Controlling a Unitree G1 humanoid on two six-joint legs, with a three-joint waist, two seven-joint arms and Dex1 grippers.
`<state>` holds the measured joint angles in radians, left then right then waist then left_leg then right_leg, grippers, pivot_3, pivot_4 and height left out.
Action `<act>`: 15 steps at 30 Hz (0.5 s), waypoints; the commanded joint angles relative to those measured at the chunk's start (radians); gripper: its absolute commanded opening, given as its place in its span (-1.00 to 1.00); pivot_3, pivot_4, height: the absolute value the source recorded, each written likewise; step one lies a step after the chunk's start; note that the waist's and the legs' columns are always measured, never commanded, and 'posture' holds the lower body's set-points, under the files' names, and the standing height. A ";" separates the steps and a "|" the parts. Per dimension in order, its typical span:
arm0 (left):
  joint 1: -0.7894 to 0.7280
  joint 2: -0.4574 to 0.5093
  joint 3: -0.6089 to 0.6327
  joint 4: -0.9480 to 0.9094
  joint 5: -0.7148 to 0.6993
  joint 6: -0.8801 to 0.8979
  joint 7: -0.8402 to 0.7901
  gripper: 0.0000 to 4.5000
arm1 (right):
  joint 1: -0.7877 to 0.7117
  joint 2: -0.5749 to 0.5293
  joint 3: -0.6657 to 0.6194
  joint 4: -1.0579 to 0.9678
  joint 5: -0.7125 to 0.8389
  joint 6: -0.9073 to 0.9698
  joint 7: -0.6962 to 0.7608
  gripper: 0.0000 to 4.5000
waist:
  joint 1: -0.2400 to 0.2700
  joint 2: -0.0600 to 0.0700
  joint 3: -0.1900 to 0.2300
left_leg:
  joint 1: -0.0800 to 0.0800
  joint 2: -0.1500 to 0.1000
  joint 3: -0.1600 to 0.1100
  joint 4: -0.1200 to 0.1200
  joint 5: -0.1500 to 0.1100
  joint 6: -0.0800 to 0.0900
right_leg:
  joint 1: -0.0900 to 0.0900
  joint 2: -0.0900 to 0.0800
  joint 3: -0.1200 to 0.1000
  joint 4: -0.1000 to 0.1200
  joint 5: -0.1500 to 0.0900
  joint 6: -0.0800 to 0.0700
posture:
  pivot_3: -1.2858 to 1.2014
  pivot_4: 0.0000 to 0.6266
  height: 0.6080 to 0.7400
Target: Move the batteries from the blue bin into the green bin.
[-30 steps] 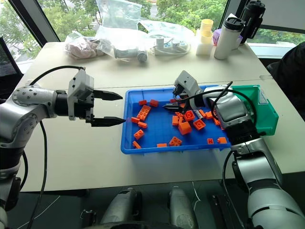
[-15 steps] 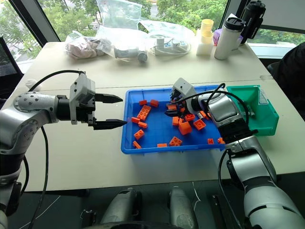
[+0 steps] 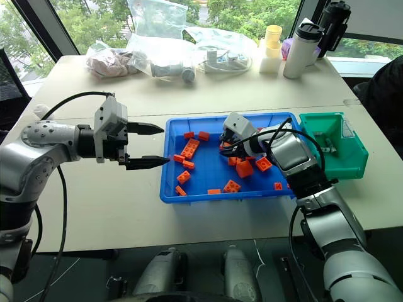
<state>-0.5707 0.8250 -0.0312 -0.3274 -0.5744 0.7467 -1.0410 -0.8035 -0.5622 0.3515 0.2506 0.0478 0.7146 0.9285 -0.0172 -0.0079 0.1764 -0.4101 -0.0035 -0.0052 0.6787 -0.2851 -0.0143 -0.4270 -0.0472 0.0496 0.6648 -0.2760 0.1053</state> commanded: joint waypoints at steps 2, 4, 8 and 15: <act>-0.017 0.005 0.008 -0.009 0.010 -0.025 -0.002 1.00 | -0.012 -0.007 -0.004 -0.007 -0.021 -0.038 0.011 -0.72 | 0.000 0.000 0.000 | 0.000 0.000 0.000 0.000 0.000 0.000 | 0.000 0.000 0.000 0.000 0.000 0.000 | 0.03 -0.52 1.00; -0.015 0.004 0.010 -0.009 0.009 -0.027 -0.002 1.00 | -0.017 -0.005 -0.020 -0.005 -0.020 -0.043 0.008 -0.72 | 0.000 0.000 0.000 | 0.000 0.000 0.000 0.000 0.000 0.000 | 0.000 0.000 0.000 0.000 0.000 0.000 | 0.03 -0.52 1.00; -0.010 0.006 0.012 -0.012 0.008 -0.029 -0.002 1.00 | -0.037 0.007 -0.082 -0.047 0.043 -0.007 0.029 -0.72 | 0.001 0.000 0.000 | 0.000 0.000 0.000 0.000 0.000 0.000 | 0.000 0.000 0.000 0.000 0.000 0.000 | 0.03 -0.52 1.00; -0.011 0.008 0.010 -0.010 0.002 -0.025 -0.011 1.00 | 0.001 0.044 -0.111 -0.275 0.211 0.179 0.092 -0.50 | -0.002 0.000 0.000 | 0.000 0.001 -0.001 0.000 0.000 0.001 | 0.000 0.000 0.000 0.000 0.000 0.000 | 0.03 -0.52 1.00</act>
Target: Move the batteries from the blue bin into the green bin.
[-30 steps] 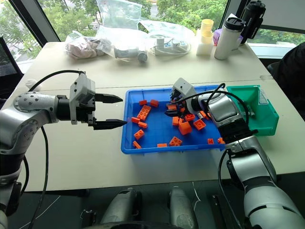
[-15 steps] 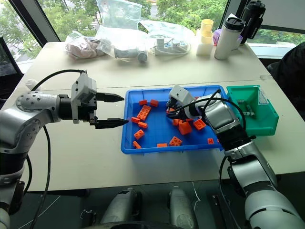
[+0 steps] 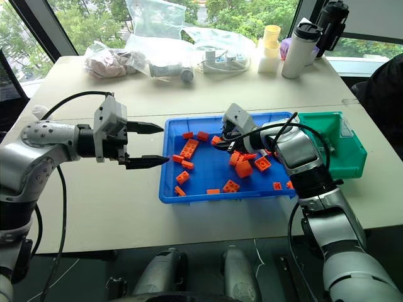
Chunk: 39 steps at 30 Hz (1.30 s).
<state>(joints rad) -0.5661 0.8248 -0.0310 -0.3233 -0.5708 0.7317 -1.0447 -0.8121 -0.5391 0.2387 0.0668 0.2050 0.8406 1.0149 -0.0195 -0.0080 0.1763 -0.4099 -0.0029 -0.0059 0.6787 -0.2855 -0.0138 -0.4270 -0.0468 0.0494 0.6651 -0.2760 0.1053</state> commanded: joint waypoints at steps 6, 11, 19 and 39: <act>-0.022 0.006 0.005 -0.010 0.000 -0.010 -0.008 1.00 | 0.078 -0.031 0.073 -0.181 0.032 0.015 0.022 0.82 | 0.008 0.000 0.000 | 0.000 -0.001 0.000 0.001 0.000 0.000 | 0.001 -0.002 0.000 0.000 0.000 0.000 | 0.03 -0.52 1.00; -0.020 0.001 0.002 -0.009 -0.002 -0.010 -0.010 1.00 | 0.012 -0.055 0.012 -0.031 -0.010 -0.097 -0.032 0.97 | 0.002 0.000 0.000 | 0.000 -0.001 0.000 0.002 0.000 0.001 | 0.001 -0.001 0.000 0.000 0.000 0.000 | 0.03 -0.52 1.00; -0.011 0.017 -0.025 -0.017 0.013 -0.017 -0.040 1.00 | -0.089 -0.062 0.016 0.195 -0.079 -0.230 -0.031 0.97 | 0.002 0.000 0.000 | 0.000 -0.001 0.001 0.001 -0.001 0.001 | 0.000 -0.001 0.000 -0.001 0.000 0.000 | 0.03 -0.52 1.00; 0.050 0.011 0.014 -0.083 -0.005 0.021 0.030 1.00 | -0.178 0.034 0.123 0.604 -0.246 -0.467 0.091 0.87 | -0.001 0.000 0.000 | 0.000 -0.001 0.001 0.001 -0.001 0.001 | 0.000 -0.001 0.000 -0.001 0.000 0.000 | 0.03 -0.52 1.00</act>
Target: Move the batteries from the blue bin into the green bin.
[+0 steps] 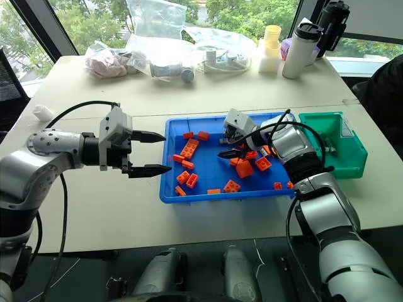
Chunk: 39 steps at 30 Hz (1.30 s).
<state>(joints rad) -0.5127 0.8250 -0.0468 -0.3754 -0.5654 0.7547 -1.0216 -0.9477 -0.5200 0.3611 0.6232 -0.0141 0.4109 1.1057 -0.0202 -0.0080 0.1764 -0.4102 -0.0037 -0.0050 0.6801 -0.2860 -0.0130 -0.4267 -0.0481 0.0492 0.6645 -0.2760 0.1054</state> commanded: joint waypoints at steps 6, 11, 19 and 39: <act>-0.007 0.010 0.027 -0.032 -0.011 -0.001 0.013 1.00 | -0.082 0.051 -0.007 0.153 -0.056 -0.080 -0.004 -0.32 | 0.000 0.000 0.000 | 0.000 0.000 0.000 0.000 0.000 0.000 | 0.000 0.000 0.000 0.000 0.000 0.000 | 0.03 -0.52 1.00; -0.007 0.013 0.030 -0.032 -0.015 -0.002 0.013 1.00 | -0.108 0.051 -0.059 0.130 -0.033 -0.066 -0.014 -0.99 | 0.001 0.000 0.000 | 0.000 0.000 0.000 0.000 0.000 0.000 | 0.000 0.000 0.000 0.000 0.000 0.000 | 0.03 -0.52 1.00; -0.057 -0.050 0.047 -0.003 -0.051 -0.016 0.037 1.00 | -0.064 -0.098 -0.366 -0.279 0.154 0.249 -0.094 -0.99 | 0.011 0.001 0.001 | -0.001 0.000 -0.001 0.000 0.000 0.000 | 0.000 -0.001 0.000 0.000 0.000 0.000 | 0.03 -0.52 1.00; -0.244 -0.222 -0.139 0.195 0.031 -0.146 -0.124 1.00 | 0.389 -0.377 -0.667 -0.525 0.159 0.409 -0.441 -0.99 | -0.017 0.002 0.000 | 0.001 0.000 0.001 0.000 -0.001 0.002 | 0.001 0.002 0.003 0.000 0.000 0.000 | 0.03 -0.52 1.00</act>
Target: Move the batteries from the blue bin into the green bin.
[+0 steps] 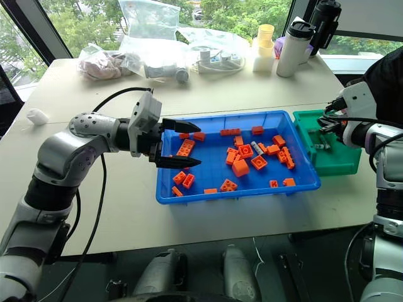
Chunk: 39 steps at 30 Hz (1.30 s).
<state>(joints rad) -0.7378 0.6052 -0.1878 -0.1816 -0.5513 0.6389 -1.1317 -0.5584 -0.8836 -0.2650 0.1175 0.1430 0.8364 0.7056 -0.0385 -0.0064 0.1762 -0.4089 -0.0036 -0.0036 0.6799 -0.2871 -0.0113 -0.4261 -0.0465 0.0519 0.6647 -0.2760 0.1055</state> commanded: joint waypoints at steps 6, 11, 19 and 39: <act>-0.001 0.009 0.003 0.024 0.057 -0.048 -0.014 1.00 | 0.017 -0.023 -0.047 0.085 -0.006 -0.058 -0.088 -0.15 | 0.019 0.000 0.000 | 0.000 -0.001 0.000 0.001 0.000 0.000 | 0.000 -0.001 0.000 0.000 0.000 0.000 | 0.03 -0.52 1.00; 0.000 0.013 0.020 0.010 0.049 -0.033 -0.012 1.00 | -0.032 -0.037 -0.035 0.121 -0.016 -0.135 -0.118 0.98 | 0.022 0.000 0.000 | 0.000 -0.001 0.001 0.001 0.000 0.000 | 0.000 -0.001 0.000 0.000 0.000 0.000 | 0.03 -0.52 1.00; -0.012 0.001 0.031 0.010 0.072 -0.066 0.024 1.00 | -0.058 0.022 0.082 -0.196 0.185 0.030 0.066 0.98 | 0.021 0.000 0.000 | 0.000 0.001 -0.001 0.001 0.000 0.000 | 0.000 0.001 0.000 0.000 0.000 0.000 | 0.03 -0.52 1.00; 0.048 0.024 0.058 -0.101 0.032 0.006 0.065 1.00 | 0.066 0.019 0.306 -0.192 0.119 -0.025 0.109 0.98 | 0.024 0.000 0.000 | -0.001 0.000 -0.002 0.002 0.000 0.001 | 0.001 -0.001 -0.001 -0.001 0.000 0.000 | 0.03 -0.52 1.00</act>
<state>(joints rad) -0.6869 0.6226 -0.1512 -0.2555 -0.5128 0.6493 -1.0680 -0.4727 -0.8513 0.0435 -0.0629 0.2672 0.8290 0.8009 -0.0142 -0.0067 0.1766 -0.4101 -0.0041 -0.0053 0.6821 -0.2875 -0.0105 -0.4252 -0.0472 0.0508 0.6635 -0.2760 0.1057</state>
